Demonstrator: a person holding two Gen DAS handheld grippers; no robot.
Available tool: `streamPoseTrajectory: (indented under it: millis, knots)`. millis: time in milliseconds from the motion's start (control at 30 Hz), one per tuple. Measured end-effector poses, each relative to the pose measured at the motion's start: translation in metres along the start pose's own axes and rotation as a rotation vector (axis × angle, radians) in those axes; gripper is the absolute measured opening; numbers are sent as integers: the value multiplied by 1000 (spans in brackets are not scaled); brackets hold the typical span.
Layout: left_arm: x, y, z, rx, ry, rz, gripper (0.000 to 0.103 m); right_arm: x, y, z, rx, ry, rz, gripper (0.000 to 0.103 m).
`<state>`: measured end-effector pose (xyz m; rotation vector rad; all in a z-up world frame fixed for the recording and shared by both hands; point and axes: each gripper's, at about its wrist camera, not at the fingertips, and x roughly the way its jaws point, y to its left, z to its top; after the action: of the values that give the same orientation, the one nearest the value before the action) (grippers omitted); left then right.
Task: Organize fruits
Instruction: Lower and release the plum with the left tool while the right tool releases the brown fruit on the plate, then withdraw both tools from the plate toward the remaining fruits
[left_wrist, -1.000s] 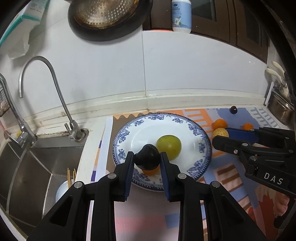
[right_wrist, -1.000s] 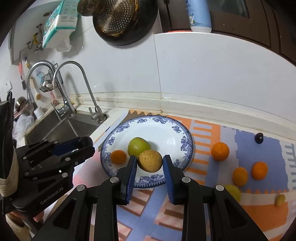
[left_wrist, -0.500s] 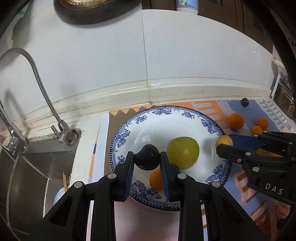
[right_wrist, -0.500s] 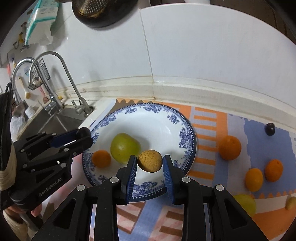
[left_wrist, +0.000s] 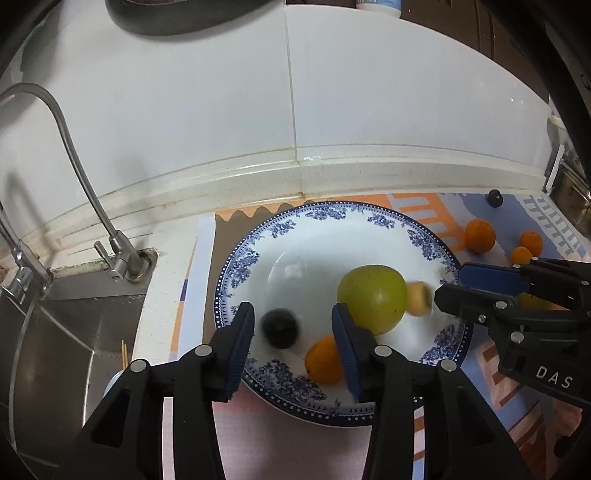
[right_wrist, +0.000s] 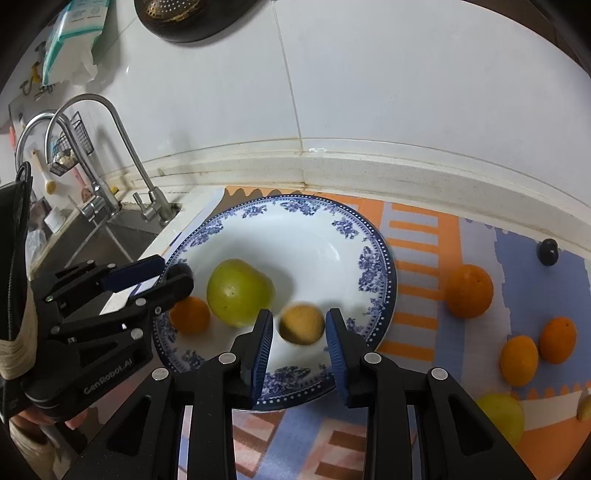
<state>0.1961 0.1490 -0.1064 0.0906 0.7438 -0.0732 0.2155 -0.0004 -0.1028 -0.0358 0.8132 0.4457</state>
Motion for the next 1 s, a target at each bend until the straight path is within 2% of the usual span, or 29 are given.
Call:
streamPoseTrajectory:
  millis: [67, 267, 400, 500, 567, 700, 833, 933, 1000]
  knots:
    - [-6, -1, 0, -6, -7, 9, 43, -4, 0, 0, -6, -10, -10, 38]
    - [-34, -6, 0, -20, -34, 16, 50, -27, 3, -3, -25, -52, -9, 38]
    - [-57, -14, 1, -30, -68, 16, 55, -48, 3, -6, -28, -88, -17, 47]
    - [-73, -21, 1, -35, -88, 14, 61, -67, 1, -8, -36, -113, -28, 47]
    - [-82, -26, 1, -35, -100, 6, 65, -77, -1, -11, -32, -123, -27, 47]
    - [-102, -42, 0, -35, -126, -13, 71, -98, -6, -17, -19, -150, -39, 56]
    - [-116, -60, -1, -30, -149, -35, 80, -119, -16, -25, 1, -174, -64, 60]
    - [-124, -73, -2, -26, -158, -56, 82, -132, -23, -31, 14, -185, -84, 60]
    - [-127, -81, -2, -23, -160, -68, 84, -141, -30, -35, 30, -192, -91, 65]
